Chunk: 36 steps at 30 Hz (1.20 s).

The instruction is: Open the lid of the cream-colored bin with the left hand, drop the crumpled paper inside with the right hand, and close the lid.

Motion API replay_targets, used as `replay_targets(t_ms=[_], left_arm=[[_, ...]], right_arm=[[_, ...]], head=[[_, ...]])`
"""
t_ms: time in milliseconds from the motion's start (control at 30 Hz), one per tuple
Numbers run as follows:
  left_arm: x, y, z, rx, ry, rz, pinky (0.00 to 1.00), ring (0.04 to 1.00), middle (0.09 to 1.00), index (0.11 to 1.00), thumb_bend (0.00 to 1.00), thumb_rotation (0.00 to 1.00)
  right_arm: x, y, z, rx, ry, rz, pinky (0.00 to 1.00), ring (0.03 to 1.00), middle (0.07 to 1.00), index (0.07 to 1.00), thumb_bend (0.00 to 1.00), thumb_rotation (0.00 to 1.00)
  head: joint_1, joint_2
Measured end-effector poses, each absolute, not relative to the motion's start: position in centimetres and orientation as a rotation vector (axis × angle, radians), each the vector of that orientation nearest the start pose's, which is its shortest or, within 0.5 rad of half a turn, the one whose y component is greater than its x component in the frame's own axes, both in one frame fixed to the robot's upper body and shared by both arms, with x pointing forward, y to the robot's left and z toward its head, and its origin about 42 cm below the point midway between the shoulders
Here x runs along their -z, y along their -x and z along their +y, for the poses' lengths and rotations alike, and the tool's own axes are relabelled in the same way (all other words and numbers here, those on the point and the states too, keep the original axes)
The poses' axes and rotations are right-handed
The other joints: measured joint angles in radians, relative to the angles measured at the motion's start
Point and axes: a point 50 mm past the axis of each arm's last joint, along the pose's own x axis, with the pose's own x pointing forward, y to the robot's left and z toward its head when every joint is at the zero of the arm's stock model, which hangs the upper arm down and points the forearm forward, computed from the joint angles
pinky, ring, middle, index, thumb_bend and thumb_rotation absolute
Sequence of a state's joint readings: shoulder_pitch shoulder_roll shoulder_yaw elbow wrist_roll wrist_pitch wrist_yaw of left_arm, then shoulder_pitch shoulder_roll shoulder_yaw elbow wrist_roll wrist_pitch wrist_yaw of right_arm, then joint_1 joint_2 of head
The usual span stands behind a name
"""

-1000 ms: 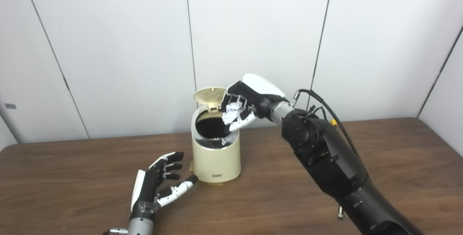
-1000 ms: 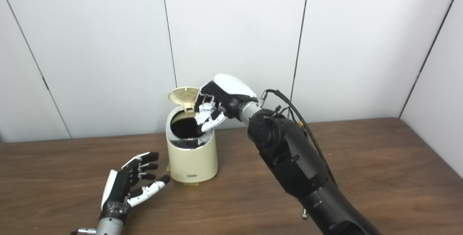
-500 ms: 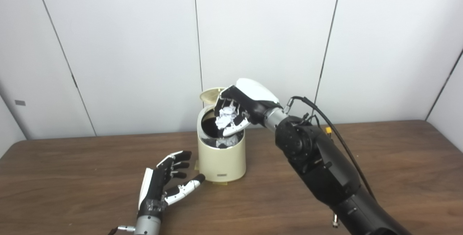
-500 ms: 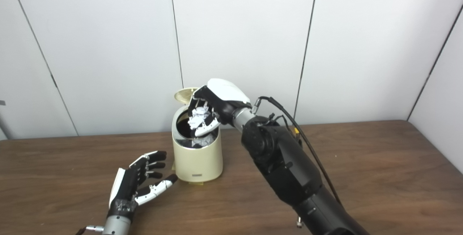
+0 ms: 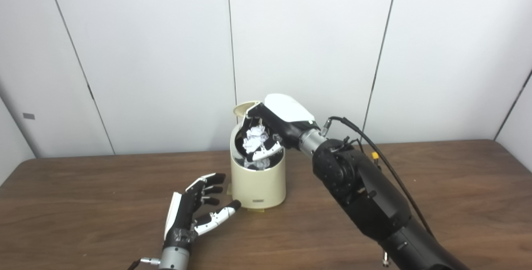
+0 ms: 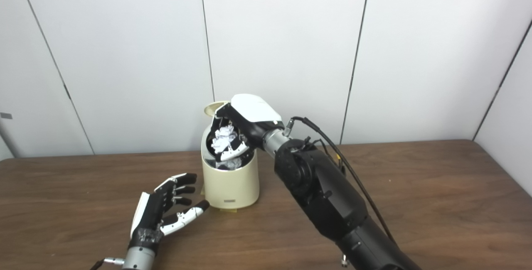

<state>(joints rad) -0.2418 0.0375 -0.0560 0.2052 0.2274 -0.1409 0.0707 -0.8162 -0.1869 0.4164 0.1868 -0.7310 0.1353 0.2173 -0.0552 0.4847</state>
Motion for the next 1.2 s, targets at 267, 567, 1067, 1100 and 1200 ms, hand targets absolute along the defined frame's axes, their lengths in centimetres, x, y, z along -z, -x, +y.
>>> replay_targets(t_ms=[267, 567, 1067, 1100, 1200], left_arm=[[-12.3, -35.9, 19.0, 0.055, -0.268, -0.19, 0.64, 0.73, 0.767, 0.756, 0.72, 0.18], [-12.3, -35.9, 18.9, 0.059, -0.261, -0.192, 0.65, 0.728, 0.762, 0.753, 0.72, 0.18], [-12.3, -35.9, 18.9, 0.062, -0.255, -0.192, 0.64, 0.724, 0.764, 0.756, 0.72, 0.2], [-12.3, -35.9, 18.9, 0.063, -0.255, -0.193, 0.64, 0.724, 0.762, 0.756, 0.72, 0.2], [-12.3, -35.8, 18.9, 0.064, -0.256, -0.193, 0.65, 0.723, 0.763, 0.758, 0.72, 0.2]], right_arm=[[-30.6, -46.5, -9.7, -0.354, 1.162, -0.545, 0.32, 0.392, 0.509, 0.494, 0.5, 0.0], [-30.5, -46.3, -10.1, -0.343, 1.264, -0.584, 0.43, 0.614, 0.663, 0.491, 0.49, 0.0], [-30.4, -45.9, -9.8, -0.317, 1.421, -0.63, 0.52, 0.646, 0.75, 0.497, 0.52, 0.12], [-30.3, -45.9, -9.8, -0.318, 1.423, -0.628, 0.52, 0.647, 0.752, 0.497, 0.52, 0.12], [-30.2, -45.7, -9.8, -0.318, 1.424, -0.627, 0.52, 0.649, 0.756, 0.497, 0.52, 0.12]], head=[[-0.002, 0.0], [0.0, 0.003], [-0.002, 0.006], [-0.002, 0.006], [0.0, 0.008]])
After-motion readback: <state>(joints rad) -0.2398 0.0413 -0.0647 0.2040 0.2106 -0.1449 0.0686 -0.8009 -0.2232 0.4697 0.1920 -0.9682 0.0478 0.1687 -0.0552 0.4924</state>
